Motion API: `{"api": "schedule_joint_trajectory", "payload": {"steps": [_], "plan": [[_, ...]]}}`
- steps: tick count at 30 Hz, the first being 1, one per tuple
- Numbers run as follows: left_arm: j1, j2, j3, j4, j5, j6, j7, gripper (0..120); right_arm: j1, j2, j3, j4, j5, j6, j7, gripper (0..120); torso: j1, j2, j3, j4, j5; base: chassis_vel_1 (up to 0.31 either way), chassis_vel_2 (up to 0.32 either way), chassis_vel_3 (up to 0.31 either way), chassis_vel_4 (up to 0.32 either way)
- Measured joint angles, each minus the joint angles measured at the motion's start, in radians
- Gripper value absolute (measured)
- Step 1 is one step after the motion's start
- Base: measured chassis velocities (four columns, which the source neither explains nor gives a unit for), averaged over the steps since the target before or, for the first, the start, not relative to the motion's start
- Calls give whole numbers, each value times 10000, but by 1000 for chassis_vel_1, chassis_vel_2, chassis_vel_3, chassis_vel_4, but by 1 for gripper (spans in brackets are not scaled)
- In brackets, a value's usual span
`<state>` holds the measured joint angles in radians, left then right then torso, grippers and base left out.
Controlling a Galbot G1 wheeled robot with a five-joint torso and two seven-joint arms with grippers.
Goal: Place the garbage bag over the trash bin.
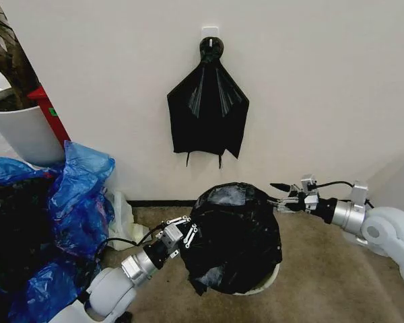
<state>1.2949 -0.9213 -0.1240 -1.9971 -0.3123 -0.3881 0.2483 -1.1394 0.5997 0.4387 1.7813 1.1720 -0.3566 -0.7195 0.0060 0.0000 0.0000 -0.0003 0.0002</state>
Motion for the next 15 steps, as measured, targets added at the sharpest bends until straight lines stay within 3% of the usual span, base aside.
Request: {"api": "schedule_joint_trajectory", "payload": {"steps": [15], "plan": [[-7,-114,-35,-310,-2409,553,328,1,57,353,287,-1428,250,-166,-983,100,0,0,0,1,-1,0,0,0,0]]}}
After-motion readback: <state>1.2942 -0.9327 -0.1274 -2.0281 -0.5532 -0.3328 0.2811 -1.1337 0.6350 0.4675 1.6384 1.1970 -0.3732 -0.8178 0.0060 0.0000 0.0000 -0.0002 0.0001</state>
